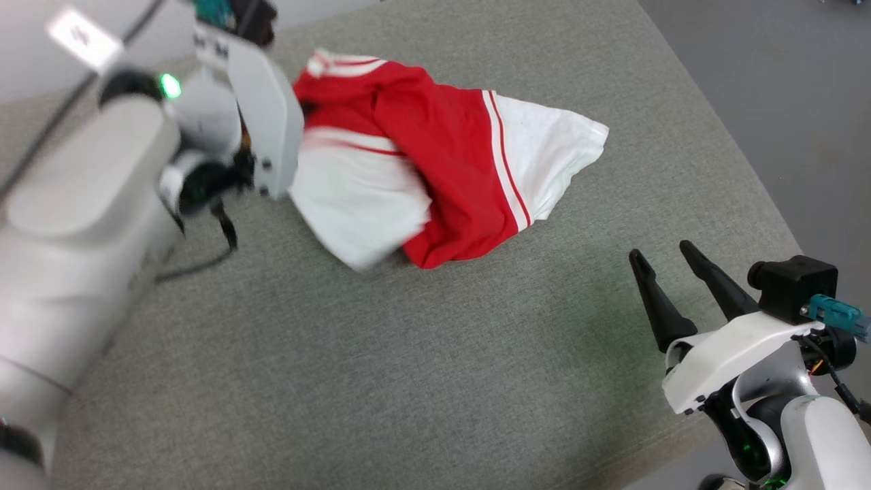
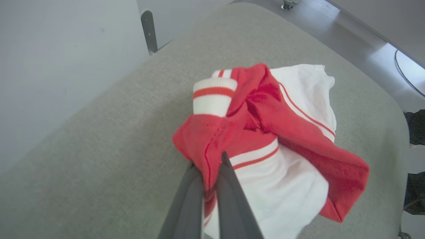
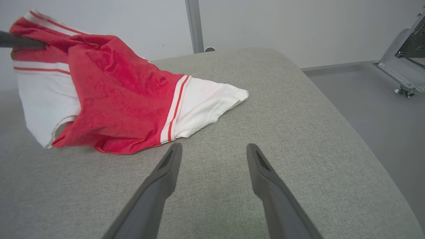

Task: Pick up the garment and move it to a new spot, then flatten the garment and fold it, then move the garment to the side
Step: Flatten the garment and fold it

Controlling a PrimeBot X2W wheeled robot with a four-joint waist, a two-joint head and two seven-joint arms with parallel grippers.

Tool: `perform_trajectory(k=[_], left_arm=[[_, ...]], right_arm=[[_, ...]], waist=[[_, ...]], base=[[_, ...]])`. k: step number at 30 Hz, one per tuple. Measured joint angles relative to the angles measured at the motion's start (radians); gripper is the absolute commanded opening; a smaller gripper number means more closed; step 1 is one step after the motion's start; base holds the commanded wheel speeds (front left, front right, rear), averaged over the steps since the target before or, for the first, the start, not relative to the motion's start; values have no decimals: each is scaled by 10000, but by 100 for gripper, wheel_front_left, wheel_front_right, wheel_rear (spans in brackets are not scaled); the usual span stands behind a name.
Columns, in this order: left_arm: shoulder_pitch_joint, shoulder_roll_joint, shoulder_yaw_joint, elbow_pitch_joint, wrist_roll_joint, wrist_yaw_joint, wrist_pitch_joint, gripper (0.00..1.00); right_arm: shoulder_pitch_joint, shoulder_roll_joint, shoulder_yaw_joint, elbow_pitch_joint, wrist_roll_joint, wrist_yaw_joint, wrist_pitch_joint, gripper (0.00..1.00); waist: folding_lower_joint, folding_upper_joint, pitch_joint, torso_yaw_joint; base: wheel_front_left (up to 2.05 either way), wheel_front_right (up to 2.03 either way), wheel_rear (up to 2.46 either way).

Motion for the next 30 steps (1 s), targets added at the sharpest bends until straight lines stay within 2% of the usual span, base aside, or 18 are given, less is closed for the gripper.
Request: perform_trajectory(k=[7,11,16,18,19,20,21,26,30], left_arm=[[-1744,-288,-1258,606,627,-2,-309,0],[-1862,-426,-2094,1450,924,-4,-485,0],[-1630,-360,-2355,2894,1127,-4,-1490,0],[-1509,-435,-2322,3407,1108,-4,-1967,13],[-1485,-495,-2234,3613,970,-4,-2036,25],[-1463,-554,-2190,3741,830,-4,-2102,73],[-1443,-596,-2215,3818,805,-4,-2100,100],[-1507,-740,-2163,3996,291,-4,-2092,100],[-1547,-815,-2096,4090,-355,-4,-1043,100]], right_arm=[[-17,104,245,94,119,0,-121,100],[-53,186,414,224,194,0,-259,100],[-156,249,627,414,288,0,-445,100],[-178,238,610,456,311,0,-474,100],[-179,228,583,477,322,0,-485,100],[-179,219,556,493,322,0,-485,100],[-182,207,506,508,322,0,-485,100],[-182,146,270,504,261,0,-466,100],[-163,127,242,414,199,0,-366,100]], waist=[[1,-1,81,-168],[1,0,184,-320],[1,0,384,-556],[0,0,481,-619],[0,0,523,-637],[0,0,551,-643],[0,0,564,-625],[0,0,508,-375],[0,0,326,-26]], base=[[0,0,0],[0,0,0],[0,0,0],[0,0,0],[0,0,0],[0,0,0],[0,0,0],[0,0,0],[0,0,0]])
